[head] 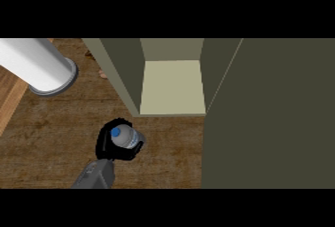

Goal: Pick up the bottled water, place it into the cabinet and close the cabinet

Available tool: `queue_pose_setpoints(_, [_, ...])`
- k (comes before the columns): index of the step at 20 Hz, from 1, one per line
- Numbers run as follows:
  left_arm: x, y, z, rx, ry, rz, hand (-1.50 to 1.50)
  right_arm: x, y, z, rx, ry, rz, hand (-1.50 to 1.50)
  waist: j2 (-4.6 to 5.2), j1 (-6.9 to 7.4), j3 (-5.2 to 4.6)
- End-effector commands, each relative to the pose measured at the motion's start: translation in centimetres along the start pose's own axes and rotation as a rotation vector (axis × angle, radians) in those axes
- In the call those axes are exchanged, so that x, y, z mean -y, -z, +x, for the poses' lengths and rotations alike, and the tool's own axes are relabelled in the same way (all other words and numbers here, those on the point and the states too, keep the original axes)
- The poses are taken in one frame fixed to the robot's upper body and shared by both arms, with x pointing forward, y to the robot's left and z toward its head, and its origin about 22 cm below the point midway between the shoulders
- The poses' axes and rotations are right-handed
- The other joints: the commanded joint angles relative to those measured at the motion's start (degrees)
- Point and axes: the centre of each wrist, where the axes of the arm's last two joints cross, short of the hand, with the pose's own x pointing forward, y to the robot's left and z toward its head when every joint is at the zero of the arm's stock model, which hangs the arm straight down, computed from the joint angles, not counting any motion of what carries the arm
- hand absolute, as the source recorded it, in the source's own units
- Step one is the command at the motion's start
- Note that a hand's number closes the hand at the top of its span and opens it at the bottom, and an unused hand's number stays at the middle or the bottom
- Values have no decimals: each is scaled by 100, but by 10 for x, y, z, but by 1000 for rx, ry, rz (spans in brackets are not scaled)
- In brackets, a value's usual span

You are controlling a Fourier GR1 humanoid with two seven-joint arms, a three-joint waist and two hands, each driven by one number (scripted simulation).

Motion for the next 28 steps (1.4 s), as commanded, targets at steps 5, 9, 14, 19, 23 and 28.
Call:
queue_pose_setpoints(5, [63, 28, 26, 23, 59, -52, 150, 3, 2, 20, 43, 14, -15, -150, -2, 22, 1])
queue_pose_setpoints(9, [109, 50, 45, 67, 150, -73, 150, 5, 4, 15, 47, 25, -12, -150, 16, -35, -2])
queue_pose_setpoints(14, [151, 82, 75, 54, 166, -68, 150, 7, 6, 16, 49, 7, -32, -150, 45, -57, -6])
queue_pose_setpoints(19, [177, 95, 80, 56, 309, -47, 150, 7, 2, 13, 66, 8, -15, -150, 49, -126, -5])
queue_pose_setpoints(23, [186, 130, 98, 28, 341, -7, 150, 14, 2, 19, 54, 19, -19, -150, 72, -142, -4])
queue_pose_setpoints(28, [181, 148, 97, -7, 334, 57, 150, 25, 4, 8, 78, -3, -14, -150, 107, -218, -4])
